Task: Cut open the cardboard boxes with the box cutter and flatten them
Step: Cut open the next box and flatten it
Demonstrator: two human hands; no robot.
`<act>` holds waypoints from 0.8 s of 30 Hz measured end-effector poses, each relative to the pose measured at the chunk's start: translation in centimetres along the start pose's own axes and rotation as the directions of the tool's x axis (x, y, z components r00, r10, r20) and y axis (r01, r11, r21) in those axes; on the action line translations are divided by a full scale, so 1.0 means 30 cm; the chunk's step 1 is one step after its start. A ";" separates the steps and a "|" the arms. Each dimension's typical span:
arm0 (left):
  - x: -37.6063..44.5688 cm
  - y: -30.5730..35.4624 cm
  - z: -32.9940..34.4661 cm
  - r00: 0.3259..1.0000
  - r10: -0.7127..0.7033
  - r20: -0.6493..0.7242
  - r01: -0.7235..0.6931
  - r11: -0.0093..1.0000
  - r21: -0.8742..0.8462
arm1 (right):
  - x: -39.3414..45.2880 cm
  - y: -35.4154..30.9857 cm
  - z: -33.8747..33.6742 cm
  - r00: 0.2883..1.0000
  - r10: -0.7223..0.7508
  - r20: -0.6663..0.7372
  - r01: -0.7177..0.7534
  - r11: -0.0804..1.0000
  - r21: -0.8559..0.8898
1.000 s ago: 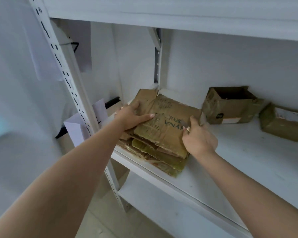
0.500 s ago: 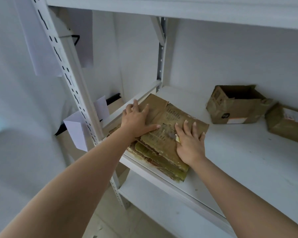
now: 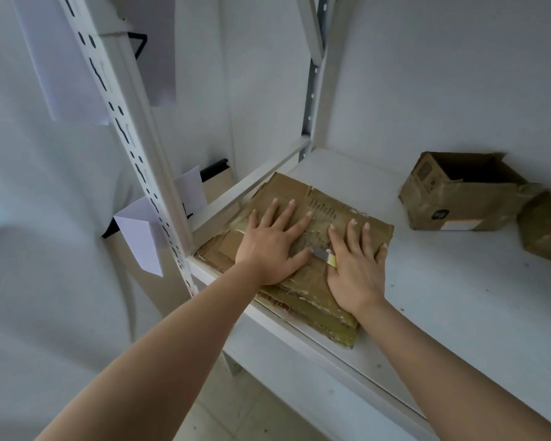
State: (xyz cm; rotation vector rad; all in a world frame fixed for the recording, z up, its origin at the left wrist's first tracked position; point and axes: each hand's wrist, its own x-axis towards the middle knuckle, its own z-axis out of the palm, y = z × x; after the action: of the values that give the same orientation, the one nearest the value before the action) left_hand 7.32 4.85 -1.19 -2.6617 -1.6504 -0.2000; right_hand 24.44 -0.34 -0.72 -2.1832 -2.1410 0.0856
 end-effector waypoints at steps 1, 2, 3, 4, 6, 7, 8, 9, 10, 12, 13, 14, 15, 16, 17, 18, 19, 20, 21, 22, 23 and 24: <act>-0.001 0.000 0.004 1.000 -0.002 -0.015 0.002 1.000 -0.012 | 0.001 0.000 0.000 1.000 0.002 0.008 -0.002 1.000 -0.007; 0.001 -0.002 0.006 1.000 -0.005 -0.022 0.004 1.000 -0.022 | 0.005 0.001 0.000 1.000 0.003 0.021 -0.003 1.000 -0.015; 0.004 -0.003 0.006 1.000 -0.006 -0.016 0.006 1.000 -0.029 | 0.009 0.001 -0.002 0.999 0.005 0.040 -0.004 1.000 -0.019; 0.008 -0.004 0.005 1.000 -0.007 0.000 0.007 0.999 -0.036 | 0.013 0.000 -0.005 0.998 0.008 0.062 -0.006 1.000 -0.019; 0.019 -0.007 0.001 1.000 -0.009 0.028 0.010 0.999 -0.052 | 0.026 -0.003 -0.017 0.996 0.013 0.089 -0.012 1.000 -0.009; 0.025 -0.008 -0.002 0.999 -0.010 0.038 0.012 0.998 -0.059 | 0.036 -0.004 -0.025 0.995 0.019 0.096 -0.019 1.000 -0.004; 0.030 -0.010 -0.005 0.999 -0.009 0.046 0.012 0.998 -0.065 | 0.043 -0.006 -0.030 0.994 0.028 0.104 -0.027 1.000 -0.002; 0.032 -0.011 -0.006 0.999 -0.009 0.048 0.013 0.997 -0.070 | 0.044 -0.010 -0.031 0.994 0.035 0.106 -0.035 0.999 -0.002; 0.033 -0.013 -0.006 0.999 -0.010 0.042 0.013 0.997 -0.072 | 0.042 -0.014 -0.028 0.995 0.039 0.096 -0.039 0.999 -0.004; 0.030 -0.014 0.000 1.000 -0.003 0.019 0.005 0.998 -0.061 | 0.026 -0.021 -0.009 0.998 0.041 0.042 -0.040 0.999 -0.009; 0.028 -0.014 0.004 1.000 0.003 0.002 -0.003 0.999 -0.049 | 0.019 -0.022 0.000 0.999 0.040 0.005 -0.040 0.999 -0.011; 0.025 -0.012 0.007 1.000 0.008 -0.015 -0.009 0.999 -0.043 | 0.013 -0.022 0.009 0.999 0.040 -0.030 -0.041 0.999 -0.008; 0.021 -0.011 0.009 0.999 0.012 -0.032 -0.014 0.999 -0.045 | 0.007 -0.020 0.015 0.997 0.045 -0.064 -0.044 0.999 0.006; 0.013 -0.010 0.009 0.998 0.014 -0.053 -0.017 0.998 -0.057 | 0.000 -0.019 0.018 0.993 0.059 -0.098 -0.056 0.998 0.032; 0.005 -0.007 0.009 0.996 0.014 -0.090 -0.020 0.997 -0.074 | -0.009 -0.018 0.020 0.986 0.086 -0.139 -0.078 0.995 0.063; -0.004 -0.003 0.005 0.990 0.008 -0.141 -0.021 0.996 -0.085 | -0.018 -0.017 0.019 0.975 0.123 -0.185 -0.108 0.990 0.088; -0.012 0.002 0.002 0.981 0.001 -0.194 -0.014 0.997 -0.070 | -0.028 -0.017 0.019 0.961 0.161 -0.224 -0.143 0.985 0.097; -0.020 0.007 -0.004 0.974 -0.005 -0.228 -0.002 1.000 -0.029 | -0.039 -0.019 0.016 0.950 0.193 -0.245 -0.174 0.980 0.098; -0.024 0.015 -0.011 0.974 -0.010 -0.225 0.014 1.000 0.014 | -0.047 -0.021 0.012 0.948 0.208 -0.240 -0.190 0.977 0.095; -0.024 0.024 -0.021 0.982 -0.022 -0.185 0.029 0.999 0.035 | -0.052 -0.020 0.008 0.955 0.203 -0.218 -0.188 0.978 0.090; -0.021 0.032 -0.035 0.992 -0.037 -0.123 0.041 0.998 0.036 | -0.053 -0.019 0.004 0.965 0.187 -0.185 -0.172 0.981 0.094; -0.015 0.036 -0.051 0.998 -0.051 -0.045 0.052 0.998 0.029 | -0.054 -0.015 -0.006 0.973 0.170 -0.155 -0.154 0.982 0.111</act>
State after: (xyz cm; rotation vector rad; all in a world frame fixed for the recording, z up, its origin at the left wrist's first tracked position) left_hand 7.93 3.84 0.35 -2.5751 -1.6963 -0.2307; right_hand 23.99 -1.96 -0.52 -2.2202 -1.8315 0.0201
